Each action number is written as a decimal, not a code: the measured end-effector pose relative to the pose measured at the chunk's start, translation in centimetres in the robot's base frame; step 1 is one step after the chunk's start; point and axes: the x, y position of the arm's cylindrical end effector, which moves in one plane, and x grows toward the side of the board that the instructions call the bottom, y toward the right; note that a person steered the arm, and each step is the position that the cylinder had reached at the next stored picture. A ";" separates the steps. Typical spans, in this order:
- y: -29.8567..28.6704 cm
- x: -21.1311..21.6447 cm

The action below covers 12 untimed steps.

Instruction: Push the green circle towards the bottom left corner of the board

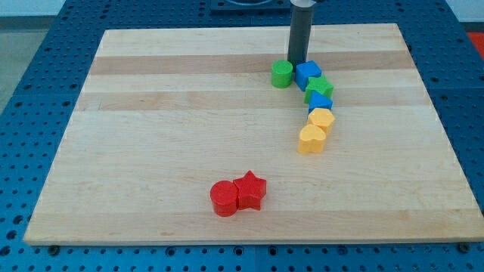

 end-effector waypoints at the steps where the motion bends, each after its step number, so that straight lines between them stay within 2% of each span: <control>1: -2.6 0.5; 4: -7.7 6.2; 8: -8.1 14.1; 12: -12.6 17.1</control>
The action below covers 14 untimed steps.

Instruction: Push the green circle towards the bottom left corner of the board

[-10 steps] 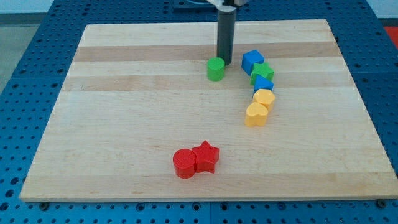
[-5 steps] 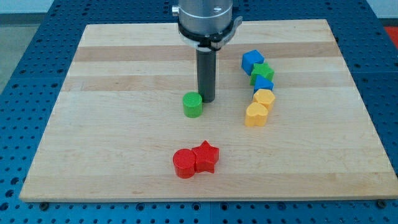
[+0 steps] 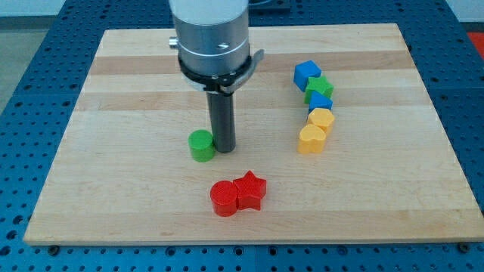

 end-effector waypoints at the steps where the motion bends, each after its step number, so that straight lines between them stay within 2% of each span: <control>1: -1.8 0.0; 8: -8.9 0.1; 12: -13.3 5.2; 14: -13.3 3.9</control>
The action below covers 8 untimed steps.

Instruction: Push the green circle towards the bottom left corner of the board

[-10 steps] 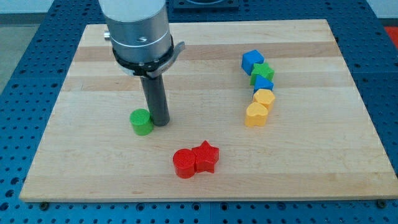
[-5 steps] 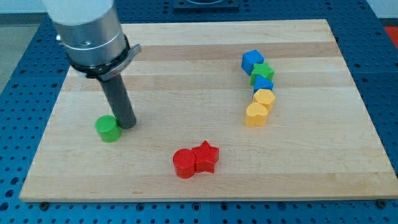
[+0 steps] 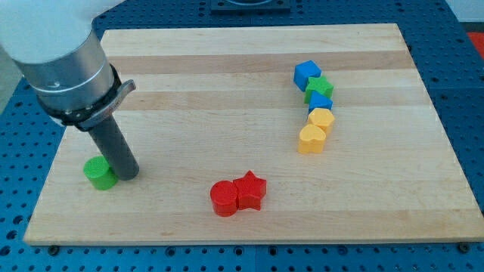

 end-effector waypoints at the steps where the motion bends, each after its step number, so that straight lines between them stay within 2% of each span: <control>1: -0.3 -2.1; 6: -4.2 -1.6; 8: -3.4 -1.6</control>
